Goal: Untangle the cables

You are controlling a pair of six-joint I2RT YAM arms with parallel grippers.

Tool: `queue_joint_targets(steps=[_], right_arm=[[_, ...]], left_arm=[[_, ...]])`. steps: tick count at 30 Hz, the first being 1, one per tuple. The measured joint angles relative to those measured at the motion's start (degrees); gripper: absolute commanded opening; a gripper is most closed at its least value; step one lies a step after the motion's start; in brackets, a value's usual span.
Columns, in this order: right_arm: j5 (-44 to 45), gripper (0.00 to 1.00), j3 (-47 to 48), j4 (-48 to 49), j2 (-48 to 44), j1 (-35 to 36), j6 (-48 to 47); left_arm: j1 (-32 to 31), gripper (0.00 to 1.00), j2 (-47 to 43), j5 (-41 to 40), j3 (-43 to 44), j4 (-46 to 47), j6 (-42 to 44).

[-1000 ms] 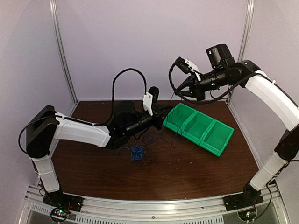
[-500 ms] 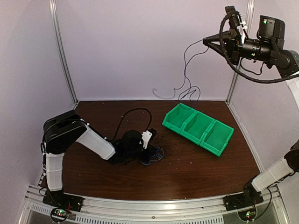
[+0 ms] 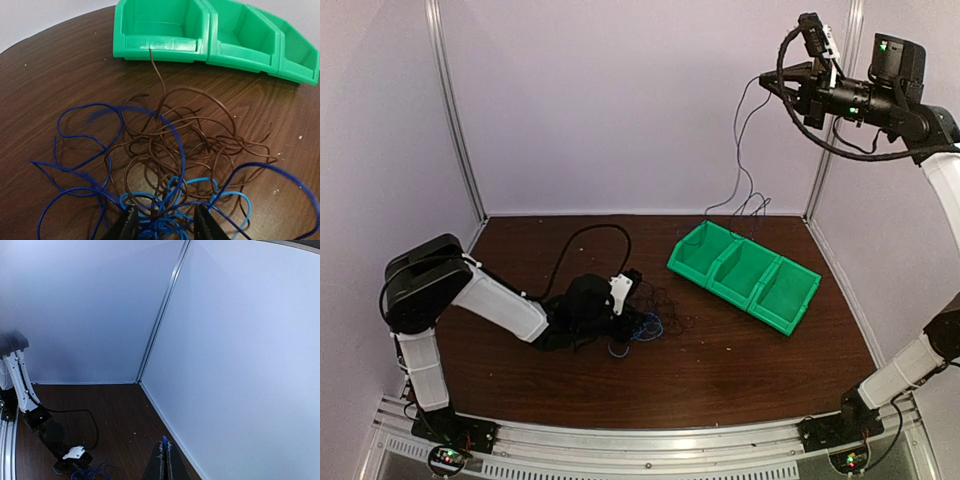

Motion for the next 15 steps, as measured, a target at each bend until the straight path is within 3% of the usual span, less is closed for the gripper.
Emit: queue_joint_targets(steps=[7,15], right_arm=[[4.63,0.0,-6.84,3.61,-1.86,-3.72,-0.46],[6.34,0.0,-17.49,6.43,-3.54,-8.96,-0.46]], left_arm=[[0.0,0.6,-12.57,2.45,-3.96,-0.63,-0.11],[0.0,0.62,-23.3,1.86,-4.07,-7.23,0.59]])
